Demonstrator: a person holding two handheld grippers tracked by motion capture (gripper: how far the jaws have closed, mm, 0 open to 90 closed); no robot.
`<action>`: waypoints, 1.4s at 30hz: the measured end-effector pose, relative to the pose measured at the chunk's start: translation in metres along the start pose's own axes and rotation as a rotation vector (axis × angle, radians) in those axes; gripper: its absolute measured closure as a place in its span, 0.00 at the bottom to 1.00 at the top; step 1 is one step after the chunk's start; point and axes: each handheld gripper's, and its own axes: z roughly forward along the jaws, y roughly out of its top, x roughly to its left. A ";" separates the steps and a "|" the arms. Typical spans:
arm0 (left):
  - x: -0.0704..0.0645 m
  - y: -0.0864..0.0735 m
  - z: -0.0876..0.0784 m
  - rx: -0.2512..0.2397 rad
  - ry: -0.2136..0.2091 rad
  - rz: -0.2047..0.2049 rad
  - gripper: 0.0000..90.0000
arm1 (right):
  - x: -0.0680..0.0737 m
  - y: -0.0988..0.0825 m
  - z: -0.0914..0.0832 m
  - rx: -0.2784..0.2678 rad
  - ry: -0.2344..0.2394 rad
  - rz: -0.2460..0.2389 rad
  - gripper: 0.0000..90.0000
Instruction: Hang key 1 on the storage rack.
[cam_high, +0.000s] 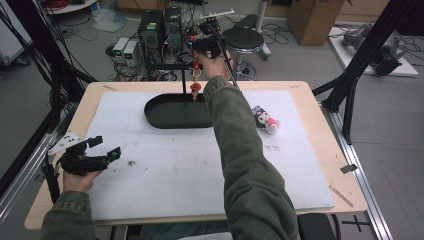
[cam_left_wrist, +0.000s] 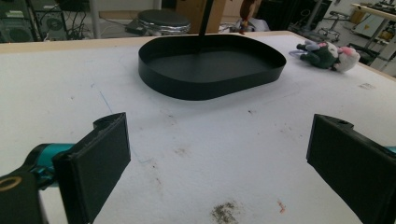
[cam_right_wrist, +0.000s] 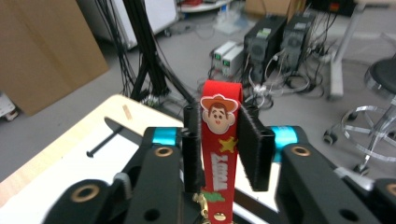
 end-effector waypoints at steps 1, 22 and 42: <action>0.000 0.000 0.000 0.001 0.000 0.002 0.07 | 0.000 -0.001 0.001 0.002 -0.010 0.003 0.69; -0.001 0.000 0.000 0.008 0.001 0.003 0.07 | -0.004 -0.031 -0.009 0.053 0.063 -0.009 0.00; 0.000 0.000 -0.001 0.005 -0.001 0.001 0.07 | 0.008 -0.050 -0.037 0.068 0.088 -0.104 0.01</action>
